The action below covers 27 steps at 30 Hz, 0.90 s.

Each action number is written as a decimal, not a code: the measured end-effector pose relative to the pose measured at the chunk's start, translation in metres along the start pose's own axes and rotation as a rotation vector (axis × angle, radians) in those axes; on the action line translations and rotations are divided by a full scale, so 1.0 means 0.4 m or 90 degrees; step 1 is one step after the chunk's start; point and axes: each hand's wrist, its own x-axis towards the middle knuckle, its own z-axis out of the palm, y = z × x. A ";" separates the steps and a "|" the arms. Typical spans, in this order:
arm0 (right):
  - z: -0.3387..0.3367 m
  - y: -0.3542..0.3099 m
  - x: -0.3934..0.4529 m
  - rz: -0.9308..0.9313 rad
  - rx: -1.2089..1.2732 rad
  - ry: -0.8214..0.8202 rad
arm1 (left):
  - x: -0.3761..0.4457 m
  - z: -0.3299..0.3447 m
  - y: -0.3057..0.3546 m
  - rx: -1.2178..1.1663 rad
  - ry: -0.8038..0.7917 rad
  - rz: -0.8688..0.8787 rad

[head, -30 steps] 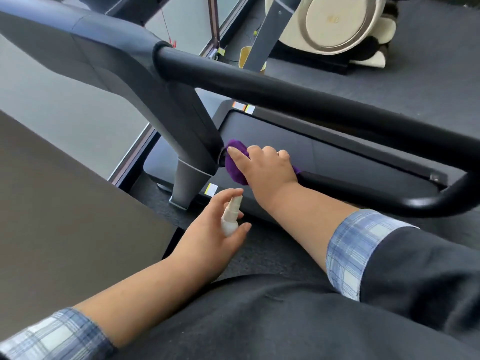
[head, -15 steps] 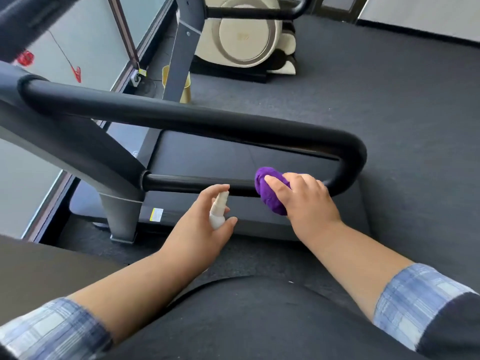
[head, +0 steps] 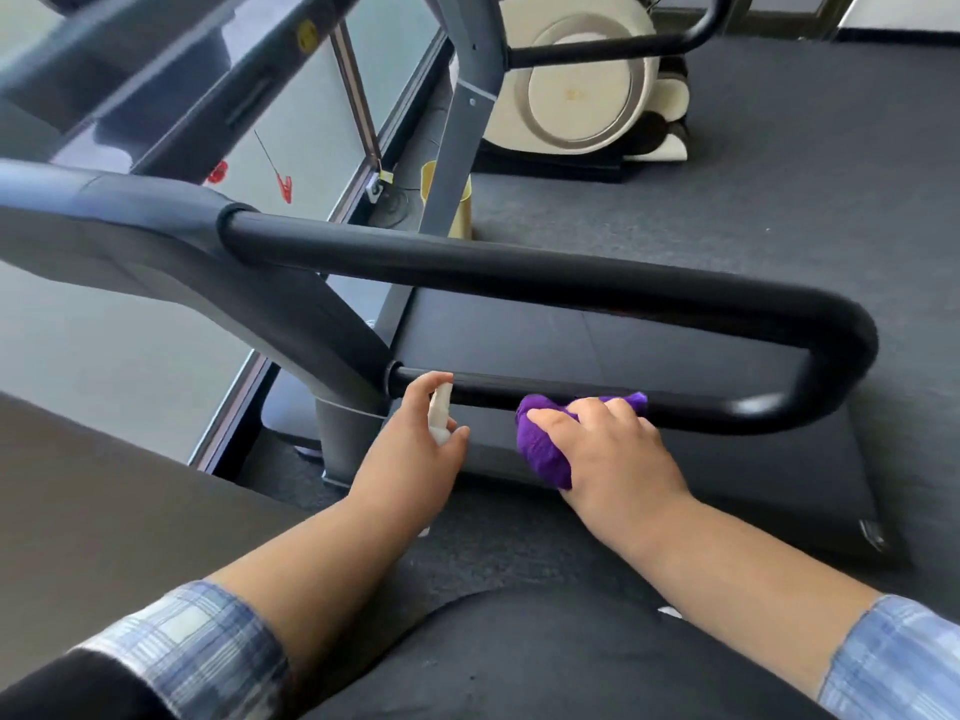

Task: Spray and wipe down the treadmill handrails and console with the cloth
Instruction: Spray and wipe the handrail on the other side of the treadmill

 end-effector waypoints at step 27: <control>-0.051 0.108 -0.165 -0.069 0.078 -0.170 | 0.040 0.189 0.205 0.149 -0.099 0.239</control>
